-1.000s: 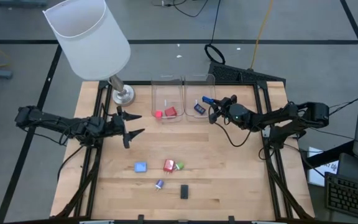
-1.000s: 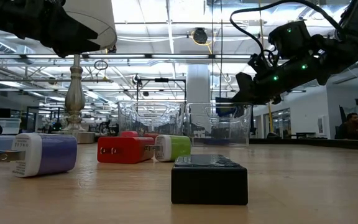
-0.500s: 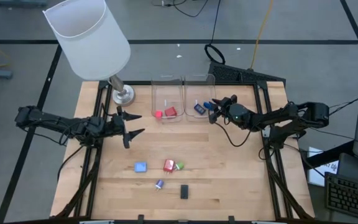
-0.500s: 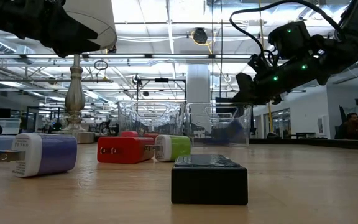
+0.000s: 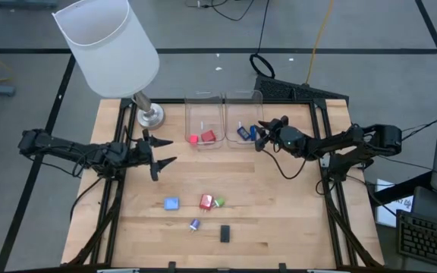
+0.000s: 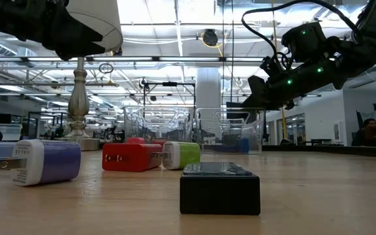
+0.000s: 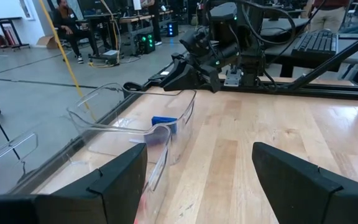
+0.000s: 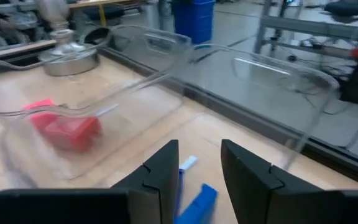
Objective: Pick & Place Office items
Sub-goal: Put the black timer into the right transparent bin
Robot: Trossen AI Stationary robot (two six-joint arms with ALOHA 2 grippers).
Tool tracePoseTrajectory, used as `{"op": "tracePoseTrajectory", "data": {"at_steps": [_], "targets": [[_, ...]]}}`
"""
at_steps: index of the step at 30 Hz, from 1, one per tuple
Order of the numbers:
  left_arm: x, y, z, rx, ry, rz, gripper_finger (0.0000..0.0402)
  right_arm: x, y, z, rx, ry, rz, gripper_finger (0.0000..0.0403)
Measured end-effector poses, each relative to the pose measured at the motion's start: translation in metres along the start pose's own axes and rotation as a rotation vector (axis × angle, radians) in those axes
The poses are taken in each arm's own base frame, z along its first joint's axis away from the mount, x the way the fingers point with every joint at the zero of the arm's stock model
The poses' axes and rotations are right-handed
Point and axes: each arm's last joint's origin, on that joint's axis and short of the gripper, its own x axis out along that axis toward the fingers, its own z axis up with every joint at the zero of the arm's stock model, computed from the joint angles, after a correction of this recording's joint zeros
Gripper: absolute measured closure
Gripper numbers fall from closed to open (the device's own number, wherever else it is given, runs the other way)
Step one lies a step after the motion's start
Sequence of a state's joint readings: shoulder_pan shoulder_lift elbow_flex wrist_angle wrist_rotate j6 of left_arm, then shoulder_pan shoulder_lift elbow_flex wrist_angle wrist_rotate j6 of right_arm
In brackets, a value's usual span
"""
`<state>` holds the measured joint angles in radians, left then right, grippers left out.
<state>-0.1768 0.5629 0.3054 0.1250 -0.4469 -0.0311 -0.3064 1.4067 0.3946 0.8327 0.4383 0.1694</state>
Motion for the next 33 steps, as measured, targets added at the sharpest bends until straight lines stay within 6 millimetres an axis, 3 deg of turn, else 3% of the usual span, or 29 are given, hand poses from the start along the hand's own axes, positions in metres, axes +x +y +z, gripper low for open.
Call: {"op": "tracePoseTrajectory", "data": {"at_steps": [10,22,33], "targets": [[0.000,0.000,0.000,0.000,0.002,0.000,0.0107,-0.007,0.012,0.014,-0.055,-0.128,0.128,0.0299],[0.000,0.000,0.000,-0.006,-0.003,-0.001,0.0107,-0.033,0.047,0.030,-0.061,-0.268,0.689,0.0306],[0.000,0.000,0.004,-0.123,-0.039,-0.006,0.0108,-0.063,0.081,0.020,-0.061,-0.197,1.115,0.0309]]}}
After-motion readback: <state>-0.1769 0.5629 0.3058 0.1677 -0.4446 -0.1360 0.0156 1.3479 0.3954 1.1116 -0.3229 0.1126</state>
